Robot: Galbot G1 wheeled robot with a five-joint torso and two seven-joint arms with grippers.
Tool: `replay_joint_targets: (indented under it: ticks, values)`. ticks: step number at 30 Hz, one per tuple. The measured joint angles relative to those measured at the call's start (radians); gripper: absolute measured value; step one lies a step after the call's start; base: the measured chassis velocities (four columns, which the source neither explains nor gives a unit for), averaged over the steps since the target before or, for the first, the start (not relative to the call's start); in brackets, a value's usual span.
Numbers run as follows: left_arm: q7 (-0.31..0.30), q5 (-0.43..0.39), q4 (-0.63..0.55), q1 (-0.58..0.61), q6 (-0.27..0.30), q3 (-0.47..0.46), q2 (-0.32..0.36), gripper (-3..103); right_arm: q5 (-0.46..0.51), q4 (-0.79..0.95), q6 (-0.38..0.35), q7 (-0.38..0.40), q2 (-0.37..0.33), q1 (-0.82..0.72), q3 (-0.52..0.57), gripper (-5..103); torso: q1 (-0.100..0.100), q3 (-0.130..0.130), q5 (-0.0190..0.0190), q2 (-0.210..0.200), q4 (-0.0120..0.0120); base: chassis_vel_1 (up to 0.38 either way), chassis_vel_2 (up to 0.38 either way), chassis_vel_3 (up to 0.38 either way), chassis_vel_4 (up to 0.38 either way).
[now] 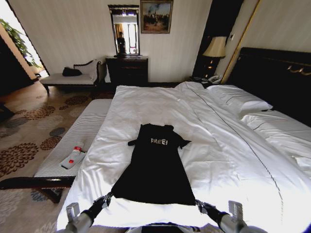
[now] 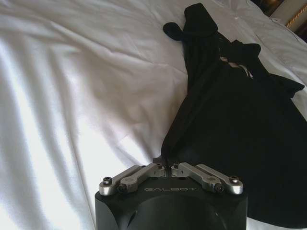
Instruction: Fold the clothes on the bed.
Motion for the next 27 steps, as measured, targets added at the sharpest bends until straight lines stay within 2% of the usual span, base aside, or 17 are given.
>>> replay_joint_targets:
  ticks: [11,12,13,15,16,19,20,21,22,25,26,27]
  values:
    - [-0.007,0.015,0.022,-0.008,0.000,0.017,-0.002,1,-0.017,-0.022,0.004,0.000,-0.001,0.013,-0.026,0,0.000,0.000,0.0000,0.000,-0.0001,0.000,0.000,0.000,0.000]
    - [-0.012,0.018,0.020,-0.009,0.000,0.020,-0.003,-2,-0.015,-0.022,0.004,0.001,-0.001,0.015,-0.028,-2,0.000,0.000,0.0000,0.000,0.0000,0.000,0.000,0.000,0.000]
    - [-0.016,0.021,0.019,-0.009,0.001,0.021,-0.005,-2,-0.014,-0.022,0.004,0.002,-0.001,0.016,-0.028,3,0.000,0.000,0.0000,0.000,-0.0001,0.000,0.000,0.000,0.000]
    - [-0.029,0.040,0.010,-0.011,0.003,0.026,-0.008,8,-0.004,-0.016,0.004,0.010,-0.003,0.017,-0.031,14,0.000,0.000,0.0000,0.000,0.0000,0.000,0.000,0.000,0.000]
    - [-0.029,0.040,0.010,-0.011,0.003,0.026,-0.008,8,-0.004,-0.016,0.004,0.010,-0.003,0.017,-0.031,14,0.000,0.000,0.0000,0.000,0.0000,0.000,0.000,0.000,0.000]
    - [-0.033,0.048,0.002,-0.010,0.005,0.025,-0.008,24,-0.002,-0.006,0.004,0.016,-0.004,0.012,-0.031,25,0.000,0.000,0.0000,0.000,-0.0001,0.000,0.000,0.000,0.000]
    - [-0.036,0.055,0.002,-0.010,0.005,0.024,-0.009,24,-0.003,-0.003,0.004,0.017,-0.005,0.010,-0.031,30,0.000,0.000,0.0000,0.000,-0.0001,0.000,0.000,0.000,0.000]
    - [-0.042,0.066,0.002,-0.010,0.005,0.024,-0.010,29,-0.003,-0.001,0.004,0.017,-0.007,0.008,-0.028,36,0.000,0.000,0.0001,0.000,0.0000,0.000,0.000,0.000,0.000]
    - [-0.042,0.066,0.002,-0.010,0.005,0.024,-0.010,29,-0.003,-0.001,0.004,0.017,-0.007,0.008,-0.028,36,0.000,0.000,0.0001,0.000,0.0000,0.000,0.000,0.000,0.000]
    - [-0.049,0.086,0.006,-0.008,0.003,0.024,-0.017,45,-0.002,0.006,0.007,0.017,-0.022,0.003,-0.010,46,0.000,0.000,0.0000,0.000,-0.0001,0.000,0.000,0.000,0.000]
    - [-0.049,0.087,0.003,-0.008,0.003,0.021,-0.022,45,0.005,0.010,0.007,0.017,-0.027,0.008,0.000,51,0.000,0.000,-0.0001,0.000,-0.0002,0.000,0.000,0.000,0.000]
    - [-0.049,0.087,0.003,-0.008,0.003,0.021,-0.022,45,0.005,0.010,0.007,0.017,-0.027,0.008,0.000,51,0.000,0.000,-0.0001,0.000,-0.0002,0.000,0.000,0.000,0.000]
